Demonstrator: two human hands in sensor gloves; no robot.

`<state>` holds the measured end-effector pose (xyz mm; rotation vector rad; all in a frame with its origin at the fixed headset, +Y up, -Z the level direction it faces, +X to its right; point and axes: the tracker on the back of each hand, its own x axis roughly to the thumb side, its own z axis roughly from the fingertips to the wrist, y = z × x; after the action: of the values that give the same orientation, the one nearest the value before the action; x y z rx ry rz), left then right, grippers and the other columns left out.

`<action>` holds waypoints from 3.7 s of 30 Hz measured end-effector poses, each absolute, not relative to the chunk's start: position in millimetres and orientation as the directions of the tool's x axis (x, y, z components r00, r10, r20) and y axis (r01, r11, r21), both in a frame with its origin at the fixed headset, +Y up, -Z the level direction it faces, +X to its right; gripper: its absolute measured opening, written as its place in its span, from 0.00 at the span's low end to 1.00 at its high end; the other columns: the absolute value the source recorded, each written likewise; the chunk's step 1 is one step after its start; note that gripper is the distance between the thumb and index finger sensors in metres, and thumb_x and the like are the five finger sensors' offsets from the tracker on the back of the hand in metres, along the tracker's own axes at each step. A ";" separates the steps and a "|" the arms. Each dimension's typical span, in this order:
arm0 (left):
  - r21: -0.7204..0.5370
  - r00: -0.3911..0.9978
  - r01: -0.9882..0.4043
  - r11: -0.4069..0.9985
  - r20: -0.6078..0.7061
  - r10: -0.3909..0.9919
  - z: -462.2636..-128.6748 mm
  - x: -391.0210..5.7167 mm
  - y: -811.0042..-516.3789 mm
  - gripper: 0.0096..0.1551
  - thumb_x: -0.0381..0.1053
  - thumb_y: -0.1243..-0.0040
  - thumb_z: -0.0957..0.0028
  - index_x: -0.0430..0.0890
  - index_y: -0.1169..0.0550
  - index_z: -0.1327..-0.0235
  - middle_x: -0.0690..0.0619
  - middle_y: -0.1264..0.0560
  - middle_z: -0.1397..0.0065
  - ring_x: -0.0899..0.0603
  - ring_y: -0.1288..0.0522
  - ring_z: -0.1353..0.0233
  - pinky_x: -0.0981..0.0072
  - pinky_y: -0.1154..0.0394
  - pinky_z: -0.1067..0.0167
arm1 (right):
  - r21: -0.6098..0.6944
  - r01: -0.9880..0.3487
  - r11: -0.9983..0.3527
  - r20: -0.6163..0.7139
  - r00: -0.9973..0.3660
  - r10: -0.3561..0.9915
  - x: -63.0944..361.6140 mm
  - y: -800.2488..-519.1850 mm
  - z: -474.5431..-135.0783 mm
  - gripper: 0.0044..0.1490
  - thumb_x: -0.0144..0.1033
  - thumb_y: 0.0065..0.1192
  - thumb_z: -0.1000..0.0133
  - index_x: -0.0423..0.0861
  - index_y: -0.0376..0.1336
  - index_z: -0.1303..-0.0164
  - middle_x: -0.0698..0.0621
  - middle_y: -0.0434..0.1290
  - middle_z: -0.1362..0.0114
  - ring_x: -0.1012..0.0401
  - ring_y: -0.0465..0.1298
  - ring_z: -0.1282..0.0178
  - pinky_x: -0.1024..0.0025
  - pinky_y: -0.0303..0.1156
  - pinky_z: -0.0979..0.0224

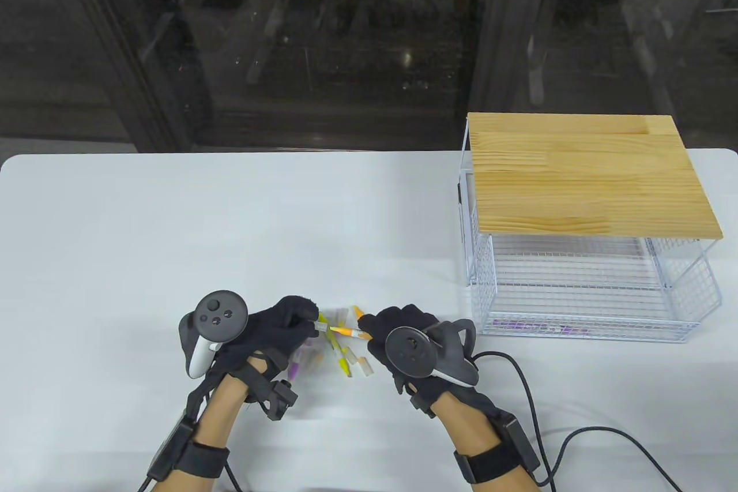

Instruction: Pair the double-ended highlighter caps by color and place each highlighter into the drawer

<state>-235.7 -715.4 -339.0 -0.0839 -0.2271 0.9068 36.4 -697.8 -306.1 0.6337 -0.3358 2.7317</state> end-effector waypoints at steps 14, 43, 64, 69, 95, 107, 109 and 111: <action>-0.201 0.599 -0.753 0.626 0.183 0.779 -337.5 -225.4 -716.3 0.24 0.52 0.30 0.58 0.55 0.17 0.45 0.56 0.10 0.48 0.42 0.14 0.49 0.42 0.18 0.52 | -0.165 -0.348 -0.923 0.475 -0.848 0.235 32.1 -697.3 -304.1 0.29 0.45 0.77 0.54 0.56 0.76 0.41 0.54 0.82 0.39 0.53 0.80 0.46 0.59 0.78 0.45; -0.084 0.808 -0.460 0.884 0.373 0.456 -319.6 -193.5 -705.5 0.25 0.50 0.31 0.57 0.53 0.17 0.44 0.50 0.12 0.50 0.39 0.17 0.48 0.38 0.21 0.50 | -0.198 -0.297 -0.934 0.506 -0.847 0.162 23.5 -702.1 -299.6 0.28 0.41 0.76 0.55 0.57 0.75 0.42 0.54 0.80 0.39 0.52 0.79 0.45 0.57 0.76 0.43; -0.099 0.779 -0.454 0.886 0.440 0.448 -316.8 -185.8 -702.2 0.26 0.51 0.31 0.57 0.52 0.18 0.43 0.46 0.14 0.52 0.38 0.18 0.49 0.37 0.22 0.49 | -0.199 -0.292 -0.935 0.530 -0.835 0.148 20.4 -696.8 -298.7 0.27 0.36 0.77 0.56 0.54 0.76 0.43 0.51 0.80 0.40 0.50 0.79 0.45 0.55 0.76 0.42; -0.107 0.795 -0.431 0.896 0.425 0.433 -318.4 -188.3 -704.2 0.26 0.52 0.30 0.57 0.54 0.18 0.43 0.48 0.14 0.52 0.38 0.18 0.49 0.37 0.22 0.49 | -0.212 -0.273 -0.938 0.538 -0.834 0.121 17.2 -696.7 -296.6 0.28 0.38 0.77 0.55 0.55 0.76 0.43 0.52 0.80 0.39 0.51 0.79 0.45 0.56 0.76 0.41; -0.005 0.871 -0.376 0.927 0.338 0.356 -322.9 -207.2 -698.2 0.25 0.56 0.30 0.58 0.57 0.14 0.45 0.53 0.16 0.38 0.38 0.18 0.41 0.37 0.23 0.47 | -0.305 -0.338 -0.890 0.459 -0.871 0.174 42.2 -687.2 -300.5 0.30 0.49 0.71 0.52 0.57 0.73 0.38 0.54 0.79 0.34 0.50 0.78 0.36 0.48 0.73 0.34; 0.103 0.912 -0.382 0.918 0.205 0.356 -330.9 -250.5 -683.9 0.25 0.56 0.28 0.60 0.58 0.14 0.47 0.54 0.22 0.41 0.41 0.24 0.42 0.41 0.24 0.46 | -0.259 -0.337 -0.905 0.375 -0.899 0.227 60.3 -697.8 -314.6 0.31 0.52 0.67 0.50 0.54 0.74 0.38 0.52 0.81 0.34 0.47 0.79 0.36 0.46 0.71 0.32; 0.110 0.910 -0.393 0.913 0.187 0.369 -332.5 -256.4 -684.5 0.26 0.56 0.28 0.61 0.60 0.15 0.46 0.55 0.21 0.41 0.42 0.23 0.45 0.42 0.23 0.48 | -0.251 -0.335 -0.908 0.372 -0.899 0.229 61.5 -699.4 -316.0 0.30 0.52 0.67 0.50 0.54 0.74 0.38 0.51 0.81 0.35 0.47 0.79 0.37 0.46 0.72 0.33; 0.110 0.907 -0.405 0.908 0.175 0.384 -334.9 -261.6 -685.6 0.26 0.56 0.27 0.61 0.60 0.16 0.45 0.54 0.20 0.41 0.43 0.21 0.48 0.44 0.21 0.52 | -0.241 -0.331 -0.912 0.366 -0.901 0.230 62.8 -701.1 -317.5 0.30 0.52 0.67 0.50 0.54 0.74 0.39 0.52 0.81 0.36 0.48 0.79 0.38 0.47 0.72 0.33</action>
<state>-261.6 -685.6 -334.9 0.1452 -0.1512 0.4087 62.8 -701.1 -317.5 0.4823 -0.4326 2.7745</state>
